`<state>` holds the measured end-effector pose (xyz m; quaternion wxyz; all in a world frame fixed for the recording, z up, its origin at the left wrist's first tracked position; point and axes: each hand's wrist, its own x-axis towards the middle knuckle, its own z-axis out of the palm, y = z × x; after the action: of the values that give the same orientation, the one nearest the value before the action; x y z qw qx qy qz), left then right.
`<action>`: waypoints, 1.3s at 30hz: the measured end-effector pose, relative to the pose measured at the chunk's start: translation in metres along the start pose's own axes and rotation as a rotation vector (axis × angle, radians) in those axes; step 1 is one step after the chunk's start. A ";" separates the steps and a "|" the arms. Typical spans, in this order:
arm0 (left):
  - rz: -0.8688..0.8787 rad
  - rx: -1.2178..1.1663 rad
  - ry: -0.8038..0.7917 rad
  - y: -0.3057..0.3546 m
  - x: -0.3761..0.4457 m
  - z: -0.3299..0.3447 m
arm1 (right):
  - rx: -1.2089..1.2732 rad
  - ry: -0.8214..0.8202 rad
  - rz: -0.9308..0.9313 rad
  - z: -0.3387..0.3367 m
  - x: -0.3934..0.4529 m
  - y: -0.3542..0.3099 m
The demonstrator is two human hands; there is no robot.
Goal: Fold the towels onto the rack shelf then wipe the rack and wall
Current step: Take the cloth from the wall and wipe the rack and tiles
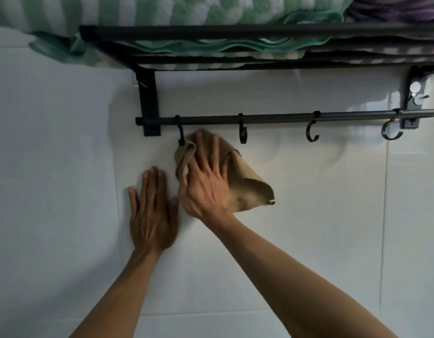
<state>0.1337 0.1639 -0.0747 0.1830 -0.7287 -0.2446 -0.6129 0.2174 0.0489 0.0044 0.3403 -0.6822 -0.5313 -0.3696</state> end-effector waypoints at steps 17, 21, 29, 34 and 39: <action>-0.078 -0.051 0.098 -0.010 -0.014 0.002 | -0.359 0.075 -0.147 0.006 -0.014 0.041; -0.109 -0.053 0.137 -0.012 -0.016 0.006 | -0.325 0.133 -0.150 0.019 -0.020 0.034; -0.031 -0.047 0.125 -0.022 -0.019 0.009 | -0.221 0.220 -0.272 0.062 -0.070 0.028; -0.008 -0.021 0.168 -0.026 -0.019 0.014 | -0.203 0.301 -0.331 0.073 -0.110 0.042; -0.034 -0.062 0.184 -0.019 -0.020 0.013 | -0.204 0.335 -0.306 0.060 -0.119 0.071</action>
<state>0.1302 0.1838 -0.0977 0.1719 -0.6704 -0.2201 -0.6874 0.2765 0.0294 -0.1330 0.2931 -0.5538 -0.5245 -0.5765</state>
